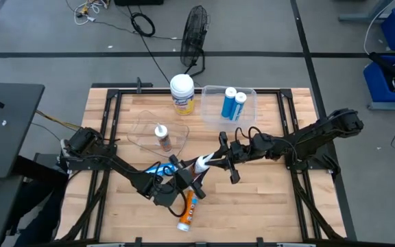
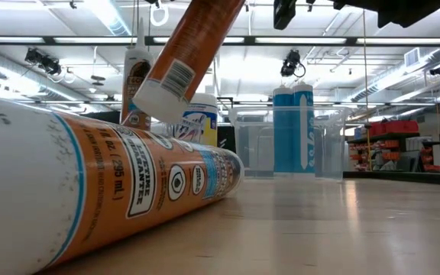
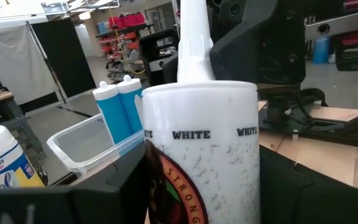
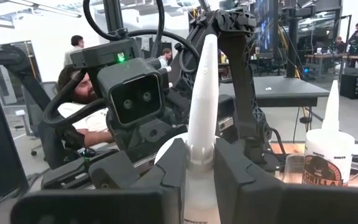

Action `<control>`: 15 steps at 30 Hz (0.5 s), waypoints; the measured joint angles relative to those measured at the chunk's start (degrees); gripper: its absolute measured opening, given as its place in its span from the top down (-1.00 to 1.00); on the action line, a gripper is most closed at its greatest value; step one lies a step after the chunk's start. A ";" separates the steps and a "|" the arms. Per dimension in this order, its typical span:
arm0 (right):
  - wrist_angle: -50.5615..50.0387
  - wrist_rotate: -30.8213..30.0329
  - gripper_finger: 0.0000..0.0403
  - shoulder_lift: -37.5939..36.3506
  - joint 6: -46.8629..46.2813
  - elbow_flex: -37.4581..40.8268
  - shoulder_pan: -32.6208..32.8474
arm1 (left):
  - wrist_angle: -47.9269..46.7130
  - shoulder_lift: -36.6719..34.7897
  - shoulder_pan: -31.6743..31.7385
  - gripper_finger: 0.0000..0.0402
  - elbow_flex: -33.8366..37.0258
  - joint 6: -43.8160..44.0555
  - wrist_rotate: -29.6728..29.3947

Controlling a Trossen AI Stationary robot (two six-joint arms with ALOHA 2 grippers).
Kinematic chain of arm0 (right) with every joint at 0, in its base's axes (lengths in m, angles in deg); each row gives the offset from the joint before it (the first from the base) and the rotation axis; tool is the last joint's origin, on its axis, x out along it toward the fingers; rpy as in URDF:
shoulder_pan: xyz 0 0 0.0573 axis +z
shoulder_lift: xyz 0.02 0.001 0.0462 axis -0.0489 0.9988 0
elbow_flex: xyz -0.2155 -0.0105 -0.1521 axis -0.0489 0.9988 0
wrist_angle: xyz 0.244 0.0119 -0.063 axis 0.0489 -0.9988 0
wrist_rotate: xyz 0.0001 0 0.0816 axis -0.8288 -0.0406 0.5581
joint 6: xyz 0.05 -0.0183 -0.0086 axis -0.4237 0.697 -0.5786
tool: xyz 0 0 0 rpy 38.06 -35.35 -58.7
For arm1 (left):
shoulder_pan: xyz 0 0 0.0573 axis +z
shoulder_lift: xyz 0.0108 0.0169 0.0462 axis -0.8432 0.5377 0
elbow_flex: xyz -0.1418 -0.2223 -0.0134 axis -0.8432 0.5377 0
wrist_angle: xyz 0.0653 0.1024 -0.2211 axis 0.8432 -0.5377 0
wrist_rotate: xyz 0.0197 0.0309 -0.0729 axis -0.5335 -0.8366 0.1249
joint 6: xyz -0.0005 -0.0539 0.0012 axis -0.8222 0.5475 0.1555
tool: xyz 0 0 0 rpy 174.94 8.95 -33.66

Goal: Pick & place silicon tubes, Sealant and Lysol wipes
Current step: Put the left orange sealant into the left transparent bin

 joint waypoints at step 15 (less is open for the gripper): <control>-0.78 0.86 0.79 0.24 0.00 0.04 -0.16 | -0.43 0.00 0.47 -0.38 -0.09 0.96 2.02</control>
